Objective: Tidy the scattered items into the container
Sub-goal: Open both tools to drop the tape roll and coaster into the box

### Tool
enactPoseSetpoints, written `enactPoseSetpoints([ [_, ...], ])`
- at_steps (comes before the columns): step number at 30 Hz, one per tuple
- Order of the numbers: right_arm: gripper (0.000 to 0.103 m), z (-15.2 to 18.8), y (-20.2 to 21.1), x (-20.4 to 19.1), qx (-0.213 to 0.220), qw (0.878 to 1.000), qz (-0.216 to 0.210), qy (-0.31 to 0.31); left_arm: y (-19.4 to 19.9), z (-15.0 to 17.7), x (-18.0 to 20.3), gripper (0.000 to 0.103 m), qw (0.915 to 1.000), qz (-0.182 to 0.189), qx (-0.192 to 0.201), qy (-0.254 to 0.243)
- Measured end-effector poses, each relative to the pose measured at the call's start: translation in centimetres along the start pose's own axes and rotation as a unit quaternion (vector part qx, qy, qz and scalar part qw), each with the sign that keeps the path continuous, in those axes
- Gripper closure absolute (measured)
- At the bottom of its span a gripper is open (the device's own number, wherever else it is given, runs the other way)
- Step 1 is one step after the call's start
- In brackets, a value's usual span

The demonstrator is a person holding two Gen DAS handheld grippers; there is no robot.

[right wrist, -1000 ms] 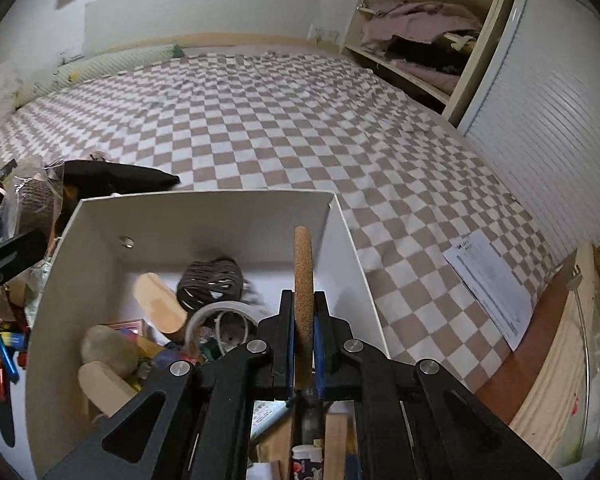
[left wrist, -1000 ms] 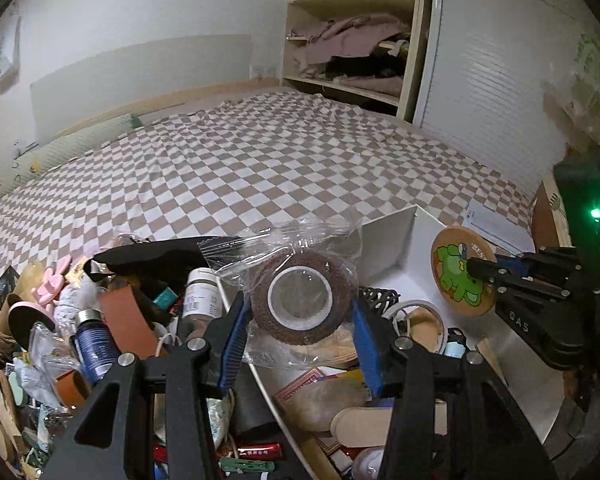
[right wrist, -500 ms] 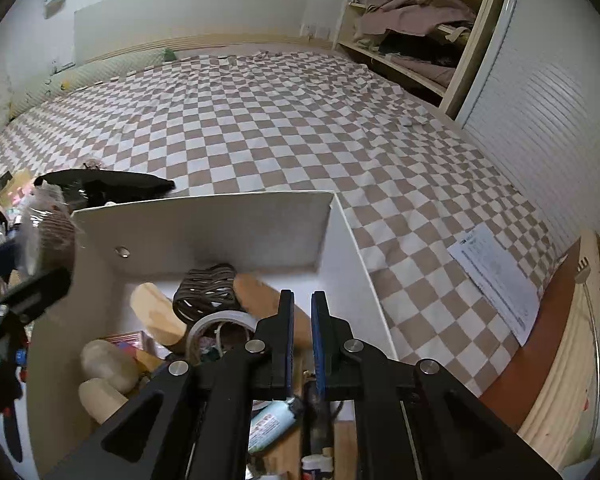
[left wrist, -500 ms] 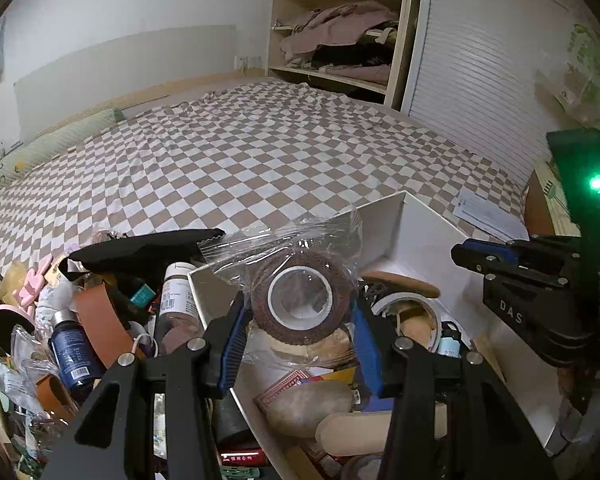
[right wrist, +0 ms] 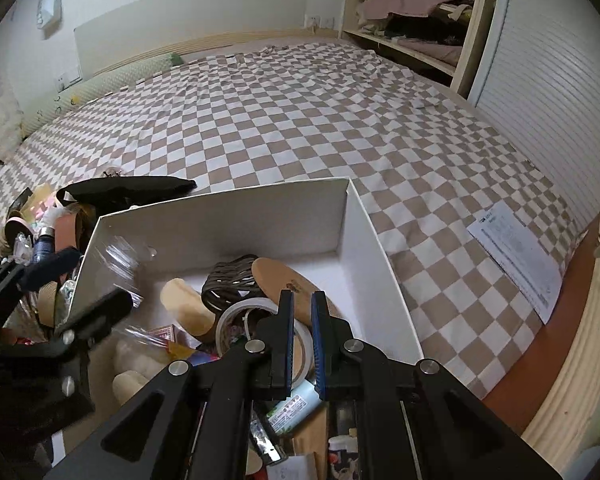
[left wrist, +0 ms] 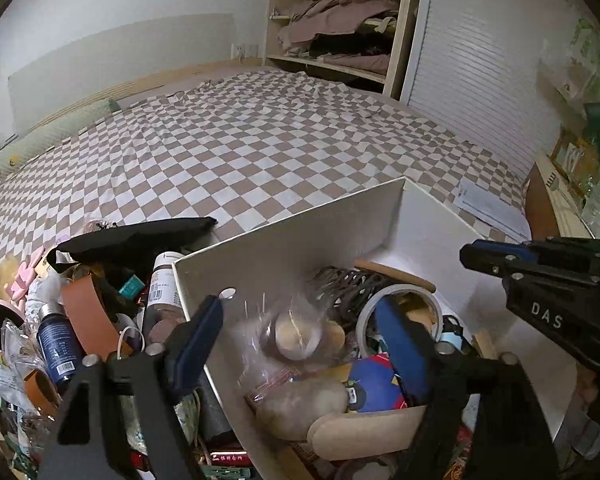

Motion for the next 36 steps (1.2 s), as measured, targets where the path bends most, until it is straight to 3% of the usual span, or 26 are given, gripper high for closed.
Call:
enactPoseSetpoints([
  [15, 0.094, 0.3, 0.4, -0.3, -0.005, 1.0, -0.003, -0.002, 0.9, 0.2, -0.1, 0.023, 1.0, -0.002, 0.005, -0.006],
  [28, 0.093, -0.1, 2.6, -0.3, 0.03, 0.999, -0.006, -0.016, 2.7, 0.3, -1.0, 0.023, 0.9998, -0.014, 0.012, -0.001],
  [29, 0.088, -0.2, 2.7, -0.4, 0.033, 0.999, -0.006, -0.015, 2.8, 0.4, -1.1, 0.023, 0.9998, -0.015, 0.012, -0.001],
  [30, 0.059, -0.2, 2.8, -0.5, 0.036, 0.999, -0.005, -0.015, 3.0, 0.4, -1.2, 0.022, 0.9998, -0.018, 0.013, 0.0],
  [31, 0.019, -0.2, 3.1, -0.6, 0.043, 0.999, -0.001, -0.017, 3.2, 0.4, -1.3, 0.019, 0.9997, -0.021, 0.015, 0.001],
  [32, 0.009, -0.3, 3.4, -0.6, 0.053, 0.998, 0.006, -0.019, 3.4, 0.4, -1.4, 0.012, 0.9996, -0.024, 0.017, 0.002],
  [36, 0.0, -0.6, 4.3, -1.1, 0.082, 0.996, 0.023, -0.007, 4.1, 0.5, -2.0, 0.007, 0.9993, -0.03, 0.022, 0.011],
])
Point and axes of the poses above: each gripper's, at about its wrist camera, not at the fingertips, and y roughly against the way its jaws point, x to its right, z to its underside, the point moved 6 cm from there along -y, roughly the way its jaws point, and after that the axes turned 7 degrees about -y, right-handed, at the moved point
